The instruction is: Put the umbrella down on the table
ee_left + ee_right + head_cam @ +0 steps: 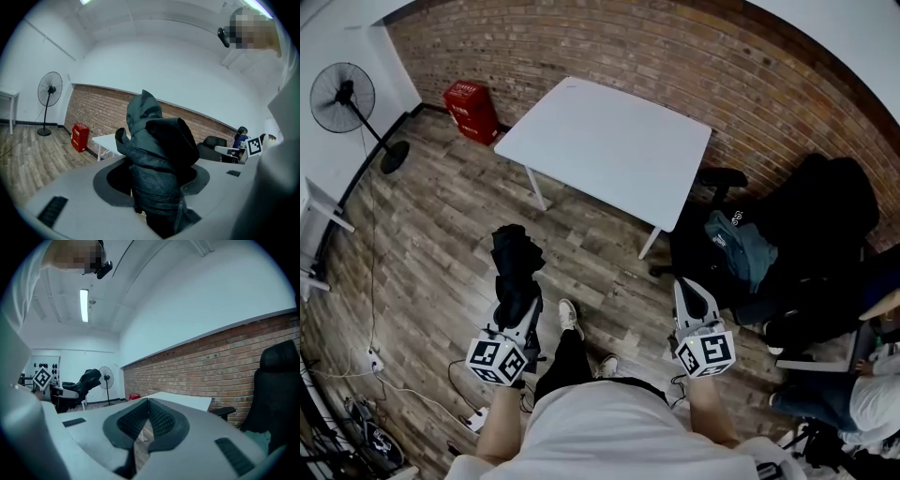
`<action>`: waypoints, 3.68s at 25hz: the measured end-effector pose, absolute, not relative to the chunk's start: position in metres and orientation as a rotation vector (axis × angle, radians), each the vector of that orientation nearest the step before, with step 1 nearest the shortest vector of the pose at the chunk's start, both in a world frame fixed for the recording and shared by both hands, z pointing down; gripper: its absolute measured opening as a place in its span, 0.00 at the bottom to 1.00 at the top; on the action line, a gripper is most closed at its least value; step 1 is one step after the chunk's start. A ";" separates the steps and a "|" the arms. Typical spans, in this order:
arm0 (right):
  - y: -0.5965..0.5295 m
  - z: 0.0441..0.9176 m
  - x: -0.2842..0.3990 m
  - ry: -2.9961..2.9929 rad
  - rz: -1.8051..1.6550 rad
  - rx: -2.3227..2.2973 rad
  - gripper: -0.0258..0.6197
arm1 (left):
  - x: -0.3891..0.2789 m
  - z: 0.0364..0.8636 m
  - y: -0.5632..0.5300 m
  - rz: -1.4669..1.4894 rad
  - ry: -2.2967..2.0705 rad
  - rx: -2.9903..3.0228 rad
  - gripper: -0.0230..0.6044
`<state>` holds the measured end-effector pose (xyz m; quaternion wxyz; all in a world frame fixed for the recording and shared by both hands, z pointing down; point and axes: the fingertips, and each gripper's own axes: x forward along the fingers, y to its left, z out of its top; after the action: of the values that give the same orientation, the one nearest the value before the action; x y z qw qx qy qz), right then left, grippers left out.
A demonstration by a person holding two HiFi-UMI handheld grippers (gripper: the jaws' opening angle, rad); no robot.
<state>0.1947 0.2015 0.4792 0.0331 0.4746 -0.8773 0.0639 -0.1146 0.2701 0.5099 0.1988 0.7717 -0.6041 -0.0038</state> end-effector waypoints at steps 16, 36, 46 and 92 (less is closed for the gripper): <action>0.016 0.458 0.101 -2.651 0.174 1.495 0.07 | -0.176 0.525 0.093 0.005 -1.525 2.199 0.41; -0.118 0.463 0.083 -2.614 0.204 1.553 0.07 | -0.150 0.525 -0.064 0.032 -1.335 2.294 0.41; -0.183 0.457 0.082 -2.730 0.191 1.469 0.07 | -0.140 0.519 -0.101 0.074 -1.426 2.275 0.41; -0.209 0.483 0.133 -2.660 0.271 1.462 0.07 | -0.094 0.667 -0.248 0.581 -1.341 2.143 0.42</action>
<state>0.1328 -0.2088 0.4828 0.0472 0.4792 -0.8719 0.0889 -0.0938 -0.2478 0.6670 0.2705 0.7955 -0.4976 0.2155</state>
